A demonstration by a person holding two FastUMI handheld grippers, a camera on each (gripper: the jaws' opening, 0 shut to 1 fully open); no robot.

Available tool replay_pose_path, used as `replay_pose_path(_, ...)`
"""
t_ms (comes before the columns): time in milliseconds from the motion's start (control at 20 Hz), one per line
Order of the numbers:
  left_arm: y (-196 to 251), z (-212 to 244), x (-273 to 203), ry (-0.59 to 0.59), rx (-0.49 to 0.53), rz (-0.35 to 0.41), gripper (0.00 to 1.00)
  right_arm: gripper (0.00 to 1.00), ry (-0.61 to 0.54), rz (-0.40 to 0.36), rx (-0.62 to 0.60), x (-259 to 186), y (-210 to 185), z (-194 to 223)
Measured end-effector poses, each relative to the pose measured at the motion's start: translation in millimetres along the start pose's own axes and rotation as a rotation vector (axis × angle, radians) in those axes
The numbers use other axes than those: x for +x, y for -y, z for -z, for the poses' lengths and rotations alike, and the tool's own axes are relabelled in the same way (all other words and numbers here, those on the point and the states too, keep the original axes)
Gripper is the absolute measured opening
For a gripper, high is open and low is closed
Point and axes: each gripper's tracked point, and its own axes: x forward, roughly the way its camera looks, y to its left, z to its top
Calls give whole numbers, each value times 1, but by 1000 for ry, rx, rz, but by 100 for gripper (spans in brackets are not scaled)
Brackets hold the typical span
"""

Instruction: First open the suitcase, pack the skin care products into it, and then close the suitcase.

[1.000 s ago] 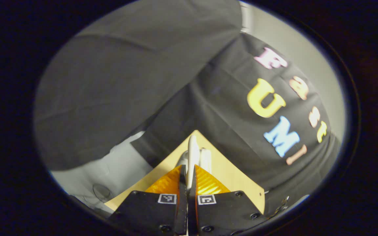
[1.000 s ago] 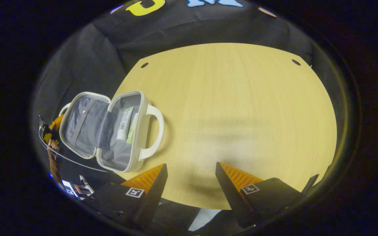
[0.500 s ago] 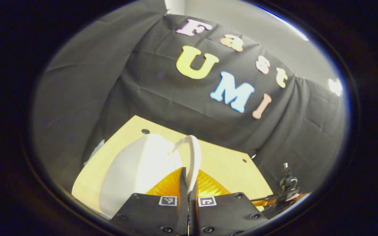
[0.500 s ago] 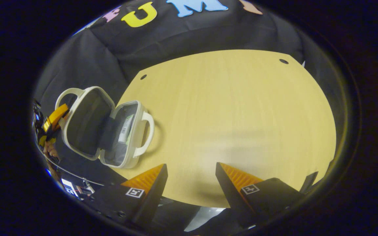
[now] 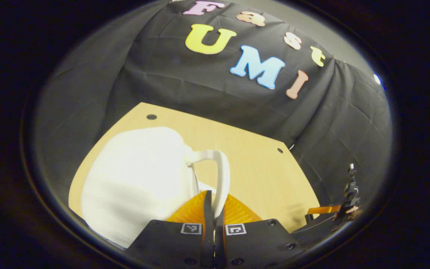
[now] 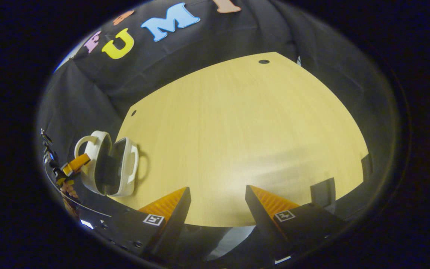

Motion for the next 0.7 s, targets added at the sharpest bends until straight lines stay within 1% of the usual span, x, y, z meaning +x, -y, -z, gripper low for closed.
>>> replay_pose_path(50, 4, 10, 8, -21, 6, -9, 9, 98, 5, 1, 19, -3, 7, -1)
replay_pose_path(100, 6, 22, 15, -45, 5, -17, 9, 91, 10, 0, 35, -6, 13, -3)
replay_pose_path(150, 7, 35, 23, -72, -1, -25, 8, 91, 13, -2, 47, -6, 18, -4)
replay_pose_path(200, 7, 49, 31, -101, 1, -35, 12, 91, 17, -3, 52, -8, 21, -6)
replay_pose_path(250, 2, 67, 41, -137, 9, -58, 8, 91, 21, 0, 55, -9, 23, -9)
replay_pose_path(300, -4, 90, 54, -189, 24, -91, 8, 91, 26, 1, 58, -11, 26, -12)
replay_pose_path(350, -9, 114, 57, -257, 55, -158, 9, 91, 32, 0, 64, -12, 25, -15)
replay_pose_path(400, -7, 127, 67, -272, 119, -188, 14, 91, 39, -6, 73, -12, 25, -17)
replay_pose_path(450, 2, 125, 71, -260, 188, -201, 20, 91, 50, -12, 85, -11, 28, -16)
replay_pose_path(500, 9, 124, 73, -255, 215, -216, 46, 91, 61, -16, 93, -13, 33, -19)
replay_pose_path(600, 37, 117, 74, -244, 151, -205, 70, 91, 66, -17, 103, -20, 44, -30)
replay_pose_path(650, 55, 103, 73, -203, 127, -197, 68, 91, 73, -13, 107, -23, 50, -38)
replay_pose_path(700, 71, 82, 70, -152, 141, -194, 67, 91, 89, -7, 112, -26, 60, -49)
